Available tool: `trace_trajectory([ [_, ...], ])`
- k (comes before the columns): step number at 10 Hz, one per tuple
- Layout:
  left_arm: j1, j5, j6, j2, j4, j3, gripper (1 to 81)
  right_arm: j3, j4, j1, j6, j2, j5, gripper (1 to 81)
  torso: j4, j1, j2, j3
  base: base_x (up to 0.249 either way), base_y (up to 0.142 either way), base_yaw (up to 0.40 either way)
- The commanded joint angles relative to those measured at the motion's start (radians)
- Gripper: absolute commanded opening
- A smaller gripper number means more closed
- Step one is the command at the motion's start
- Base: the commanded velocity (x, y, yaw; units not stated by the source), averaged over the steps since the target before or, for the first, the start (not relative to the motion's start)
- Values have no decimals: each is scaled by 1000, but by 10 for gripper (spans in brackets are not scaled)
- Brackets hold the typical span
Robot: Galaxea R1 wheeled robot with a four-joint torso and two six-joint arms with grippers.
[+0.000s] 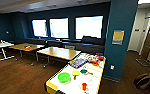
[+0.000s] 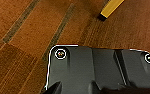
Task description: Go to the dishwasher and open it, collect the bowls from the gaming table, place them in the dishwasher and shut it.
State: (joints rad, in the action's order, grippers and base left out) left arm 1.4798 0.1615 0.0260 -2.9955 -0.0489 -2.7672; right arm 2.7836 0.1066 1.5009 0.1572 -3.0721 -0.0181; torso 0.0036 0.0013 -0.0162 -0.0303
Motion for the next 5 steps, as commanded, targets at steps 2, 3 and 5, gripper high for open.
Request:
trace_trajectory([
  [2, -63, -36, -1, 4, 4, -3, 811, -1, 2, -66, 1, 1, 47, 811, 0, 0, 0, 0, 132, 124, 0],
  [3, -63, -37, -1, 4, 4, -3, 811, -1, 2, -66, 1, 1, 47, 811, 0, 0, 0, 0, 132, 123, 0],
  [5, -63, -36, -1, 4, 4, -3, 811, -1, 2, -64, 1, 2, 47, 811, 0, 0, 0, 0, 132, 124, 0],
])
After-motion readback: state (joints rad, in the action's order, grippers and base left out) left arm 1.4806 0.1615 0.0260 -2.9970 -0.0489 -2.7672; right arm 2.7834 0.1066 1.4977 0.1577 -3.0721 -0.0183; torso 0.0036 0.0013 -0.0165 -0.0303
